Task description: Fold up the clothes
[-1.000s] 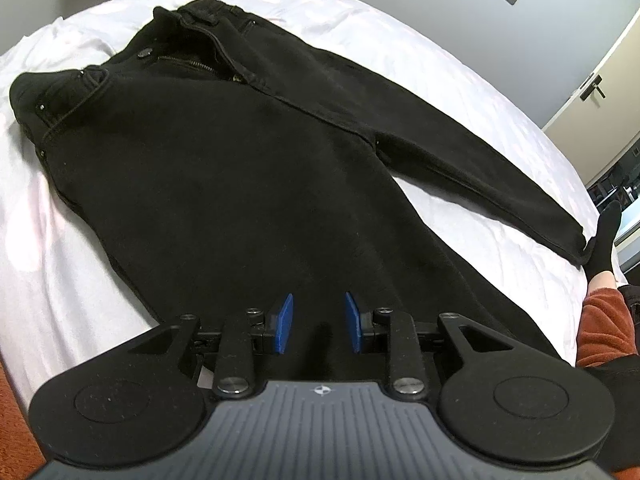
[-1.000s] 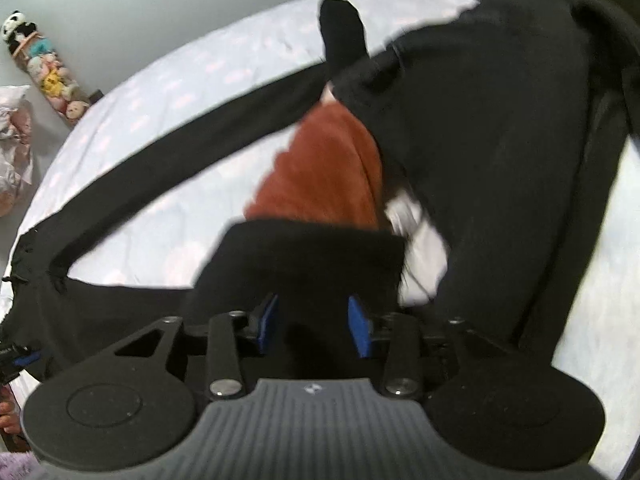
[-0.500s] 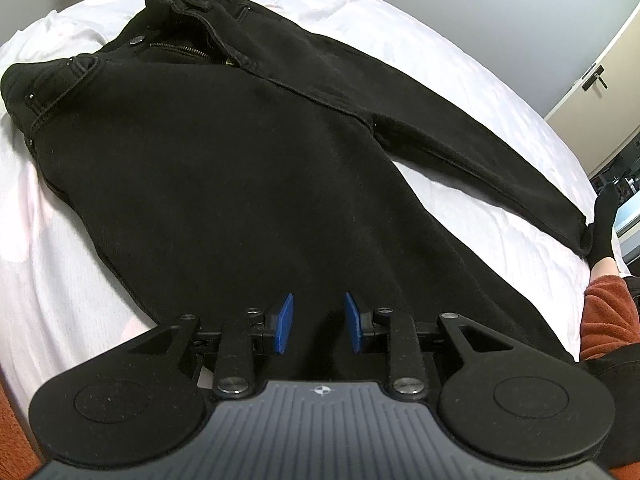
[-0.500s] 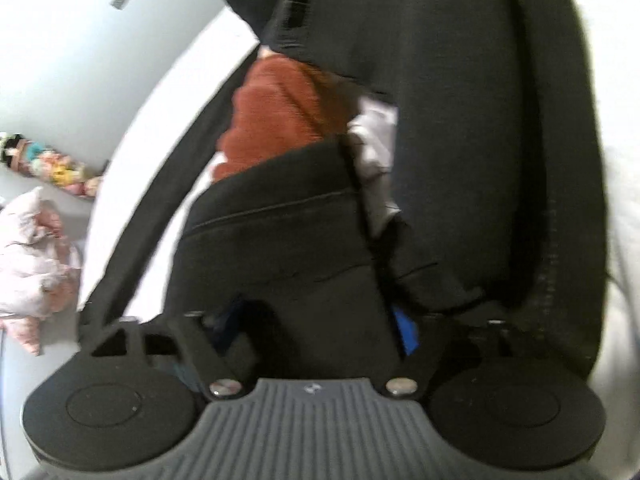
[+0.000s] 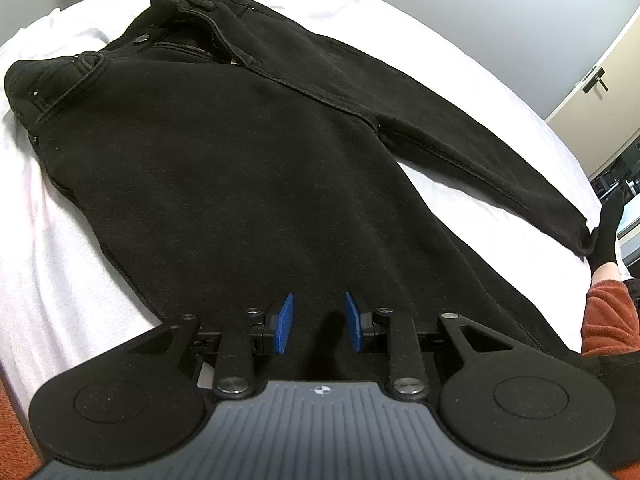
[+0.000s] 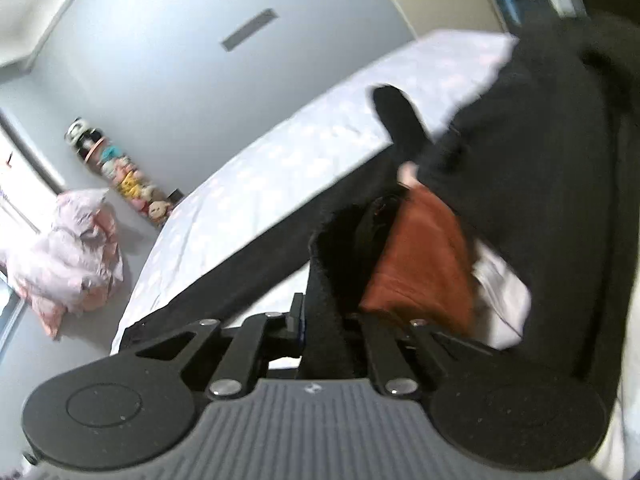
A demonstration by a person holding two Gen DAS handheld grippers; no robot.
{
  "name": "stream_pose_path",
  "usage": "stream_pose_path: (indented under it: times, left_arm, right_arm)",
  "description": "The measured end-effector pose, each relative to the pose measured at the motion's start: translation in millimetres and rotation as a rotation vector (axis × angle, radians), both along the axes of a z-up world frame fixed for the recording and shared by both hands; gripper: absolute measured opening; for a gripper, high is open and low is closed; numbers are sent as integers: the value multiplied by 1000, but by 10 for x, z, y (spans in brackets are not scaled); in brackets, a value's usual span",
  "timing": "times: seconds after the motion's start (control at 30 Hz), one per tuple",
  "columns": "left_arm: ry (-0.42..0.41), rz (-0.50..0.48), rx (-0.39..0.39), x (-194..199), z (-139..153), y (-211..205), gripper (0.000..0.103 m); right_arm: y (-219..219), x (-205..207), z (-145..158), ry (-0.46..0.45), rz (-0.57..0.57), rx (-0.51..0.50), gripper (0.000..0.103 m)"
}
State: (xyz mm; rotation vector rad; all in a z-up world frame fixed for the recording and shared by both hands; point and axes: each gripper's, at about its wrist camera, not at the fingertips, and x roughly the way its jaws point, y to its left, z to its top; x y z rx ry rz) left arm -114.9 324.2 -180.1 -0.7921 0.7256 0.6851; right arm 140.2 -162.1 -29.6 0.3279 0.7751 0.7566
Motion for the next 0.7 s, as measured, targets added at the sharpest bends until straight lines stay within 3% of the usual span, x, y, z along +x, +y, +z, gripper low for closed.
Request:
stream_pose_path:
  times: [0.2, 0.27, 0.37, 0.53, 0.7]
  left_arm:
    - [-17, 19, -5, -84, -1, 39, 33]
    - [-11, 27, -9, -100, -6, 50, 33]
    - [-5, 33, -15, -122, -14, 62, 33]
    - [17, 42, -22, -140, -28, 73, 32]
    - [33, 51, -34, -161, -45, 81, 32]
  right_arm:
    - [332, -118, 717, -178, 40, 26, 9]
    - [312, -181, 920, -241, 13, -3, 9]
    - [182, -154, 1062, -263, -71, -58, 9]
    - [-148, 106, 649, -115, -213, -189, 9]
    - [-358, 356, -180, 119, -302, -361, 9]
